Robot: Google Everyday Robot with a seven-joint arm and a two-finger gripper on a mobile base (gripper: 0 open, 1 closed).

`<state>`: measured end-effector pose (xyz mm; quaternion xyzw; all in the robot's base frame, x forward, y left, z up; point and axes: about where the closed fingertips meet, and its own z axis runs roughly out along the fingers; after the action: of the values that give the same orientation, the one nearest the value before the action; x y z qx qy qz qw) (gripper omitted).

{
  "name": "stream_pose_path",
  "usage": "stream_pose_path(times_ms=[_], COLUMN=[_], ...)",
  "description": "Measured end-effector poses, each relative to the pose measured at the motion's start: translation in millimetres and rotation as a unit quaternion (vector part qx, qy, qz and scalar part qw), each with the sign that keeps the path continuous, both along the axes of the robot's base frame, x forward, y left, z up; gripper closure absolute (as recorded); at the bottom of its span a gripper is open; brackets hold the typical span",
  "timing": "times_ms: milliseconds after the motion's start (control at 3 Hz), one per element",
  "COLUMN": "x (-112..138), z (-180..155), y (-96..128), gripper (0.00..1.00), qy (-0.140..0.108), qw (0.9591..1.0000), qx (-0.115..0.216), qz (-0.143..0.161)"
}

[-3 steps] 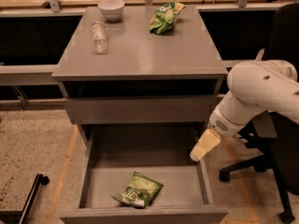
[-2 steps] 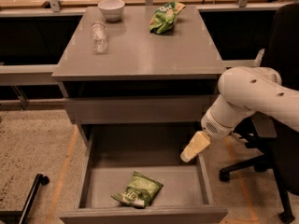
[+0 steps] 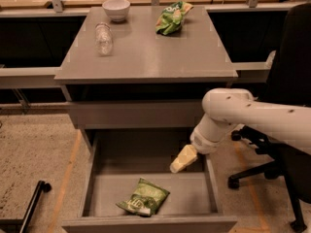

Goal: Pick green jalapeno chip bag from middle drawer and place on counter

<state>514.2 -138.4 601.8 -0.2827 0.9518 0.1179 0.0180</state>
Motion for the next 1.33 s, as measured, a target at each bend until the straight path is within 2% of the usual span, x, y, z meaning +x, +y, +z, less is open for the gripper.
stream_pose_path(times_ms=[333, 667, 1000, 1333], x=[3, 4, 7, 13], z=[-47, -49, -64, -103], y=[22, 35, 31, 35], gripper=[0.00, 0.00, 0.00, 0.00], qy=[0.045, 0.056, 0.070, 0.101], qw=[0.9980, 0.9959, 0.9932, 0.9861], qx=[-0.022, -0.026, -0.022, -0.044], qz=[-0.039, -0.066, -0.091, -0.124])
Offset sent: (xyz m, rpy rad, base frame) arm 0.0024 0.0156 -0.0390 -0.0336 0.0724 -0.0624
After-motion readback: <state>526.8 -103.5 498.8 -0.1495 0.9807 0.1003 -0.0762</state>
